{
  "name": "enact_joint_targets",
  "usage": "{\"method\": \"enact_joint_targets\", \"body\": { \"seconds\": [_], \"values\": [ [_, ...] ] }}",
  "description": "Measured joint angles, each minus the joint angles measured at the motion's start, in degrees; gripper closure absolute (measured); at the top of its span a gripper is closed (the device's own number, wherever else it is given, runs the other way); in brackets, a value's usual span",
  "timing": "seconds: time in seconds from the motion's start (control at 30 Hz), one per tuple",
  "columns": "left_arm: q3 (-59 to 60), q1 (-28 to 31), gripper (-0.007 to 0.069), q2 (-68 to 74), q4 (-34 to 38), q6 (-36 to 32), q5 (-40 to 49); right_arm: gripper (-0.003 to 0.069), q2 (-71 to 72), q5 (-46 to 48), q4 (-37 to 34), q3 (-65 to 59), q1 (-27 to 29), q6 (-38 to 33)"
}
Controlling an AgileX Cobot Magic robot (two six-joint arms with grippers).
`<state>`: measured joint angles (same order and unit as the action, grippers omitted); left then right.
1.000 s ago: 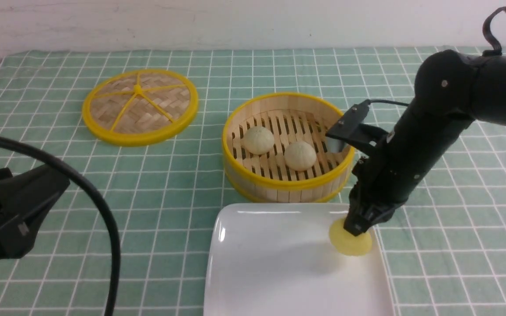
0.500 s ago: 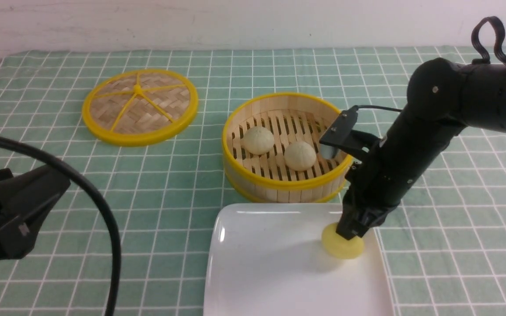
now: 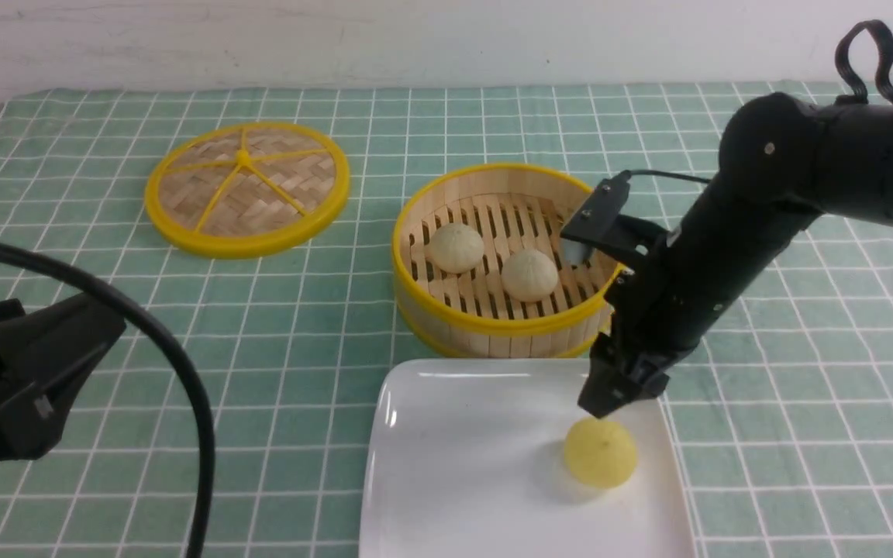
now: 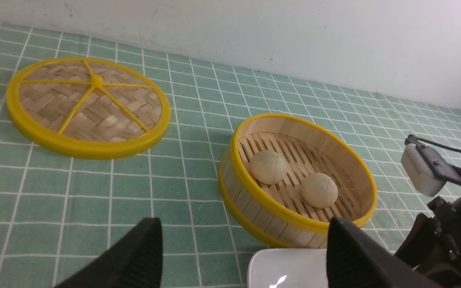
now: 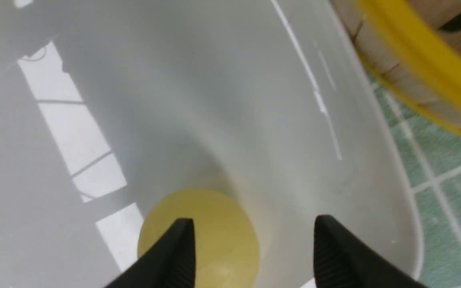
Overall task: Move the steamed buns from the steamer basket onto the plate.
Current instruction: Use the right arm to grab the steamed stuffed bun that is closest to it
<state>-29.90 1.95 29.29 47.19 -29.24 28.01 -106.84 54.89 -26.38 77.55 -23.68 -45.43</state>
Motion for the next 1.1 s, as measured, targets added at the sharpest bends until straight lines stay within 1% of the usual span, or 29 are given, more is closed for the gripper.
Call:
{"method": "enact_joint_targets", "body": {
  "seconds": [0.1, 0.17, 0.33, 0.53, 0.63, 0.8, 0.93, 1.07, 1.1],
  "values": [
    [0.0, 0.0, 0.0081, 0.0, 0.0, 0.0, 0.0, 0.0235, 1.52, 0.89, 0.0, 4.46, 0.0, 0.35],
    [0.0, 0.0, 0.0081, 0.0, 0.0, 0.0, 0.0, 0.0233, 3.48, 2.16, 0.0, 8.23, 0.0, 1.81],
    [0.0, 0.0, 0.0081, 0.0, 0.0, 0.0, 0.0, 0.0232, 7.35, 2.62, 0.11, 15.19, 0.0, 2.89],
    [0.0, 0.0, 0.0081, 0.0, 0.0, 0.0, 0.0, 0.023, 8.75, 3.83, 2.63, 20.79, 0.0, 5.52],
    [0.0, 0.0, 0.0081, 0.0, 0.0, 0.0, 0.04, 0.023, 8.26, 3.77, 5.17, 21.05, 0.0, 8.4],
    [0.0, 0.0, 0.0081, 0.0, 0.0, 0.0, 0.04, 0.023, 6.79, 1.96, 7.36, 21.49, 0.0, 11.62],
    [0.0, 0.0, 0.0081, 0.0, 0.0, 0.0, 0.18, 0.023, 1.82, 2.45, 9.94, 27.45, 0.0, 14.64],
    [0.0, 0.0, 0.0081, 0.0, 0.0, 0.0, 0.35, 0.023, -5.21, 6.31, 10.62, 35.83, 0.0, 17.15],
    [0.0, 0.0, 0.0081, 0.0, 0.0, 0.0, 0.35, 0.023, -5.21, 6.62, 10.62, 36.27, 0.0, 17.26]
  ]
}}
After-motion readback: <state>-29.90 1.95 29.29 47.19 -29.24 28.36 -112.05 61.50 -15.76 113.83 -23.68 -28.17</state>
